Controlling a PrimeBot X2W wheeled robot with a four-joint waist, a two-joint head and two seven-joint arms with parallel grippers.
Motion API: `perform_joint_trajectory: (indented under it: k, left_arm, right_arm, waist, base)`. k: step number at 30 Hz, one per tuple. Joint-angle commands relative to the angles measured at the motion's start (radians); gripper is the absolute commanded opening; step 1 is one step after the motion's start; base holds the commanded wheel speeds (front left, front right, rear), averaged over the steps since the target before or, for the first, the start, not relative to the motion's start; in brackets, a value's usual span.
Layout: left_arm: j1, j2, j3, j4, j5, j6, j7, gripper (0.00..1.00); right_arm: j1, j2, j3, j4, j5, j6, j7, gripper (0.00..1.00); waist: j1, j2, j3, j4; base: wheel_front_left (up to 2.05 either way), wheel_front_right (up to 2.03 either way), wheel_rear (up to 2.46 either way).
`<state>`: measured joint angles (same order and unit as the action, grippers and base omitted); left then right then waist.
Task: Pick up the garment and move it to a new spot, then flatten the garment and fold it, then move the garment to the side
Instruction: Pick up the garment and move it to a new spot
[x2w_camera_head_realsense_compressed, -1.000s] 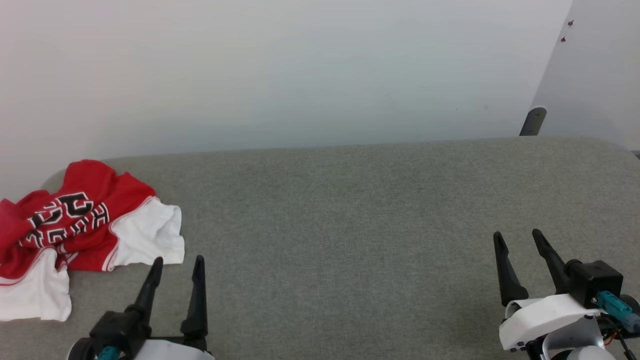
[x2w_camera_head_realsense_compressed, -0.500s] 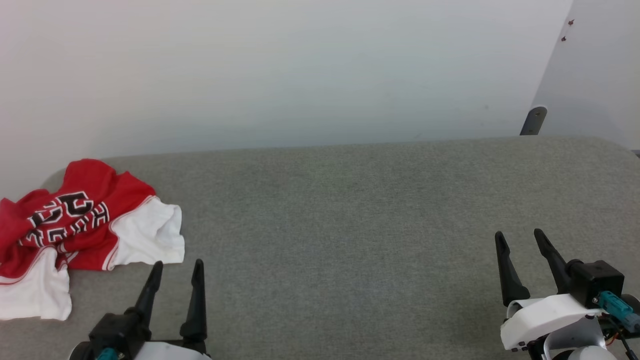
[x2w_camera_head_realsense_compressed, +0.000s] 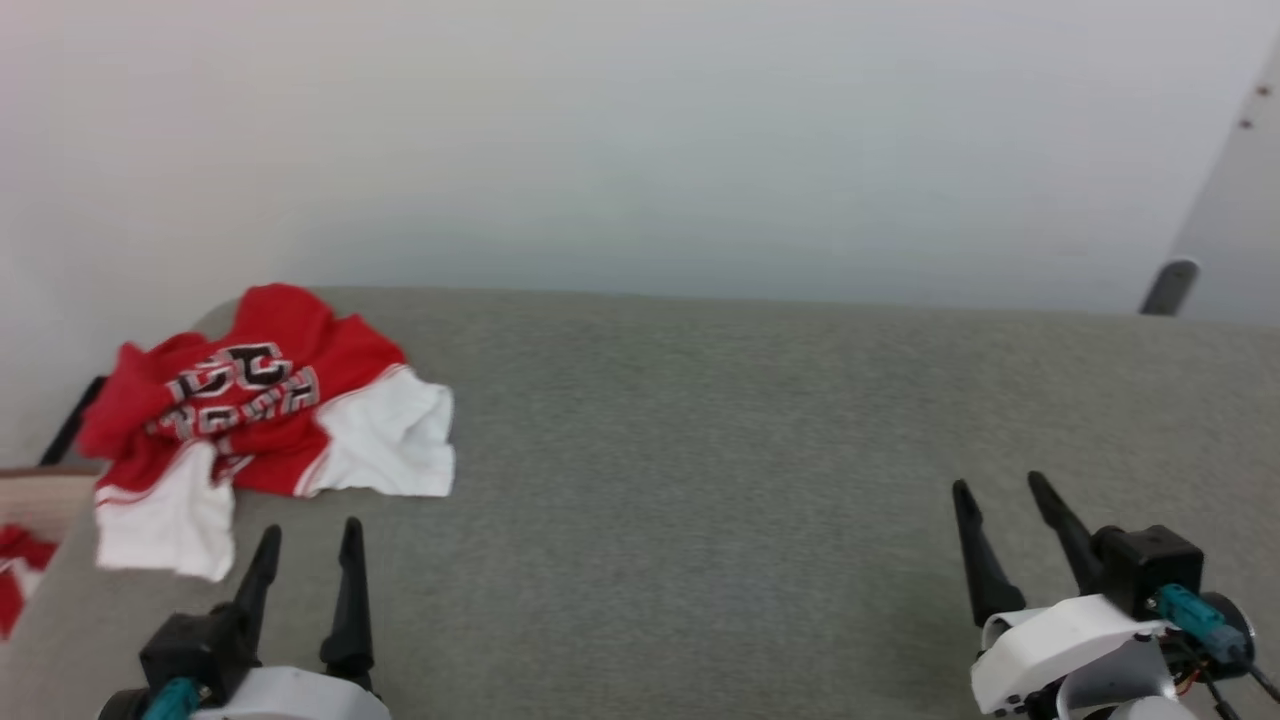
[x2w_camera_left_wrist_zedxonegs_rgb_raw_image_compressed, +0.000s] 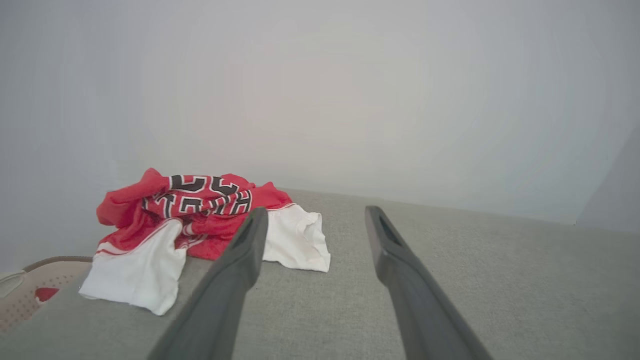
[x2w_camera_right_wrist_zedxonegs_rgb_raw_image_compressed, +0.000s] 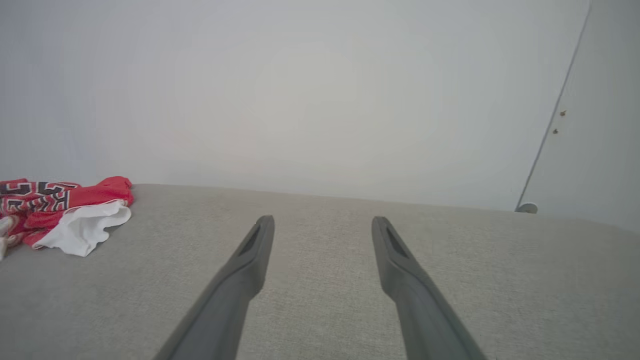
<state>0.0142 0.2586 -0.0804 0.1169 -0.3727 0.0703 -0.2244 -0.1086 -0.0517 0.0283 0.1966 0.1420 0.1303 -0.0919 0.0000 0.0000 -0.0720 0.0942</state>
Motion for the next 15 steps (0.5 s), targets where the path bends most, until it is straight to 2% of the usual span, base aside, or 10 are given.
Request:
perform_joint_trajectory:
  k: [1, 15]
  left_arm:
    - [-0.005, 0.006, 0.008, 0.002, -0.007, 0.006, -0.001, 1.00]
    - [0.009, 0.035, 0.053, -0.020, -0.034, 0.043, 0.034, 1.00]
  right_arm:
    - [-0.009, 0.002, 0.010, 0.006, 0.006, 0.001, 0.000, 1.00]
    - [-0.025, 0.003, 0.091, 0.062, 0.040, 0.001, -0.019, 1.00]
  waist:
    - [0.0000, 0.0000, -0.018, 0.068]
    - [0.0000, 0.0000, -0.057, 0.277]
  base:
    - [0.00, 0.00, 0.00]
    - [0.00, 0.00, 0.00]
